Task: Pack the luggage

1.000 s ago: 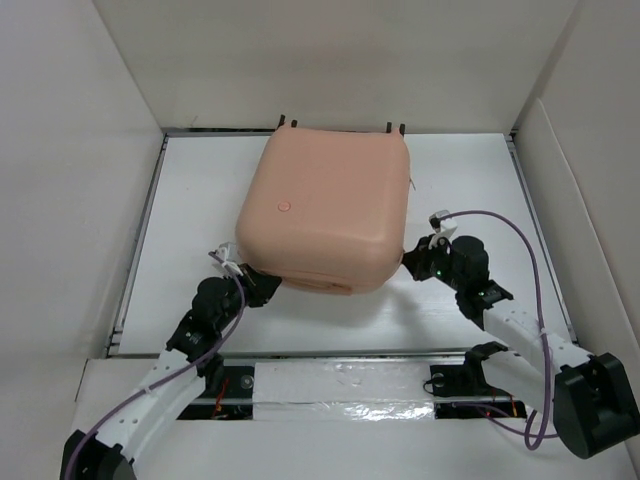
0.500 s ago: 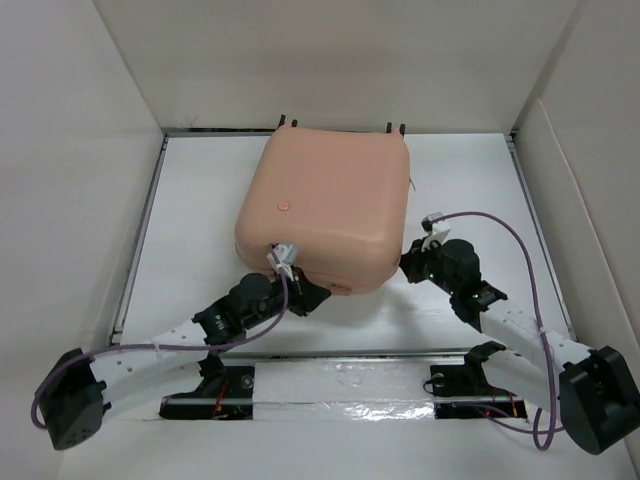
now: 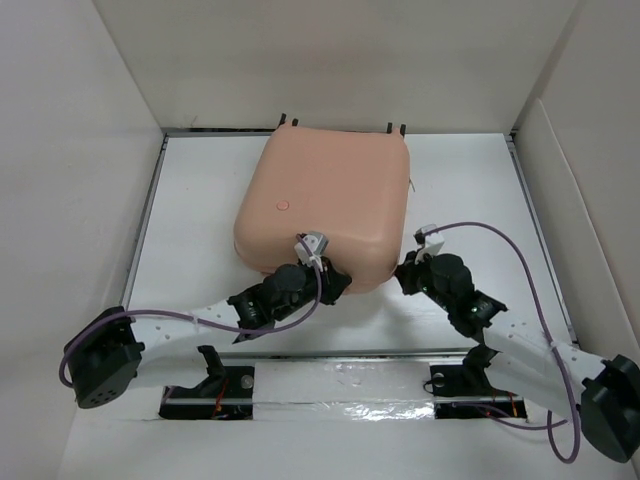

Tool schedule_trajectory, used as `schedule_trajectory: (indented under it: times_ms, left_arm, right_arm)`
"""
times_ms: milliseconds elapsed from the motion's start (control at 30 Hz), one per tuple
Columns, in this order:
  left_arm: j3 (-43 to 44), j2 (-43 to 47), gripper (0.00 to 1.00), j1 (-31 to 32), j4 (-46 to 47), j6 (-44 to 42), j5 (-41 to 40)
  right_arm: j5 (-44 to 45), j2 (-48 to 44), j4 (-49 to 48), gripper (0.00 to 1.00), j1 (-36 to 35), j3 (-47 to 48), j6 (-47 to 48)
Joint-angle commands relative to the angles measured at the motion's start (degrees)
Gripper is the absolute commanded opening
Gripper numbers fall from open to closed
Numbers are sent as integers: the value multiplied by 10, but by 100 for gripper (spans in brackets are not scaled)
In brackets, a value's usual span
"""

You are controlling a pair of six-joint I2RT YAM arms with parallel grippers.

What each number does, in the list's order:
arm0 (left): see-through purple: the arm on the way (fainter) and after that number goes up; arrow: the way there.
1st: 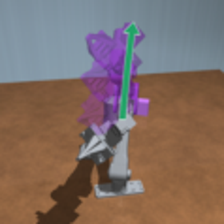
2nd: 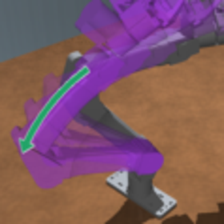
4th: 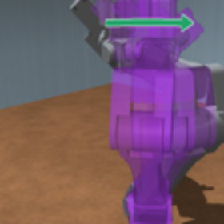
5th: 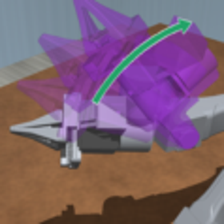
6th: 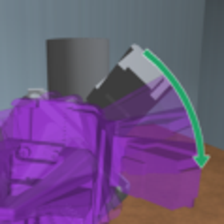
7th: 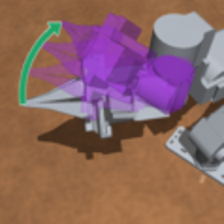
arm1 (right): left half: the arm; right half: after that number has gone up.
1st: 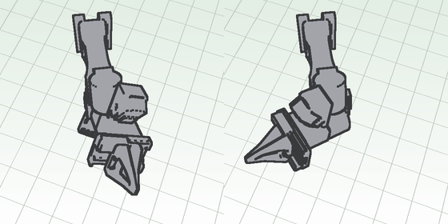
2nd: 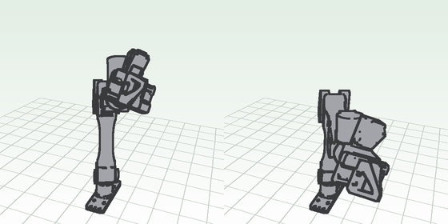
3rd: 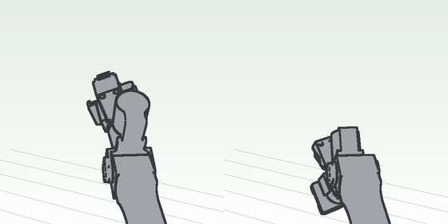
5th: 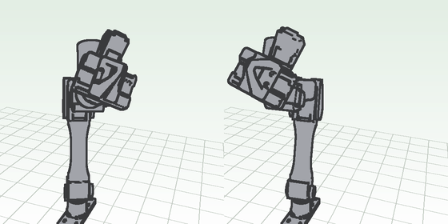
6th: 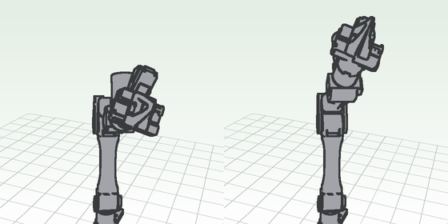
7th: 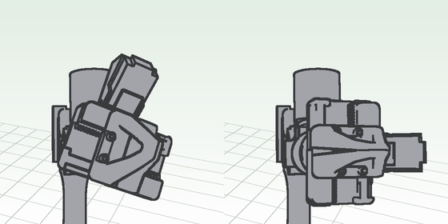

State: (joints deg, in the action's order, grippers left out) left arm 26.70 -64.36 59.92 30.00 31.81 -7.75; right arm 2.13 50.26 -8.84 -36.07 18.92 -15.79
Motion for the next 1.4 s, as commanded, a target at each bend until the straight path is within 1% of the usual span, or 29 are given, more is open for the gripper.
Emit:
schedule_trajectory:
  times_ms: [0, 33, 100, 233, 267, 333, 367, 433, 467, 500, 567, 600, 667, 733, 767, 800, 867, 933, 967, 1000, 1067, 1100, 1133, 1167, 1200, 1233, 1267, 1300, 1367]
  left_arm:
    - [44, -46, 0, -16, 59, -24, -60]
    - [42, -52, 0, -25, 68, -19, -59]
    - [39, -49, 0, -47, 80, -13, -59]
    - [52, -40, 0, -63, 67, -25, -68]
    - [54, -40, 0, -63, 65, -26, -69]
    - [62, -44, 0, -63, 64, -27, -67]
    - [65, -52, 0, -63, 63, -27, -66]
    - [73, -62, 0, -69, 65, -26, -66]
    - [77, -73, 0, -69, 66, -24, -65]
    - [80, -80, 0, -76, 69, -22, -60]
    - [83, -95, 0, -100, 74, -18, -47]
    - [82, -97, 0, -109, 78, -14, -35]
    - [78, -101, 0, -122, 90, -11, -32]
    - [72, -101, 0, -129, 98, -5, -25]
    - [72, -103, 0, -129, 103, 0, -20]
    - [73, -106, 0, -129, 104, 0, -16]
    - [72, -113, 0, -118, 110, 6, -16]
    - [72, -117, 0, -100, 113, 11, -26]
    - [71, -120, 0, -100, 117, 15, -24]
    - [67, -122, 0, -100, 123, 18, -18]
    - [60, -107, 0, -100, 117, 23, -29]
    - [51, -96, 0, -100, 107, 24, -43]
    - [43, -81, 0, -118, 97, 26, -47]
    - [35, -47, 7, -131, 76, 28, -49]
    - [13, -27, 27, -144, 66, 36, -51]
    - [1, -6, 35, -158, 53, 40, -50]
    - [-9, 33, 42, -184, 26, 45, -50]
    - [-32, 50, 46, -197, 12, 59, -53]
    - [-57, 90, 47, -231, -4, 73, -46]
  right_arm:
    - [-57, -54, 73, 0, -79, -12, -49]
    - [-51, -66, 86, 0, -97, -13, -59]
    - [-50, -85, 128, 0, -112, -16, -69]
    - [-56, -111, 157, 0, -163, -13, -86]
    - [-56, -111, 159, 0, -192, -10, -86]
    - [-62, -108, 167, 0, -223, 6, -82]
    - [-91, -105, 167, 0, -257, 14, -67]
    - [-100, -111, 177, 0, -293, 50, -58]
    - [-84, -118, 197, 0, -309, 70, -43]
    - [-72, -121, 259, 0, -335, 92, -30]
    - [-43, -126, 327, 0, -354, 158, -21]
    - [-35, -134, 341, 0, -363, 168, -23]
    - [-49, -143, 327, 0, -377, 164, -33]
    - [-56, -144, 258, 0, -378, 140, -48]
    - [-63, -121, 187, 0, -378, 109, -68]
    - [-62, -121, 153, 0, -378, 100, -78]
    - [-62, -42, 97, 0, -378, 96, -87]
    - [-28, 33, 37, 0, -383, 118, -98]
    - [-3, 52, 10, 0, -397, 124, -90]
    - [48, 66, -30, 0, -397, 127, -88]
    - [96, 97, -35, 0, -397, 138, -93]
    - [128, 100, -9, 0, -397, 143, -96]
    - [144, 99, -4, 0, -397, 137, -100]
    - [160, 96, -1, 0, -397, 126, -109]
    - [176, 83, 5, 0, -387, 115, -112]
    - [177, 74, 10, 0, -376, 104, -117]
    - [176, 64, 16, 0, -365, 81, -128]
    - [177, 42, 16, 0, -356, 67, -132]
    - [178, 15, 13, 0, -331, 30, -143]
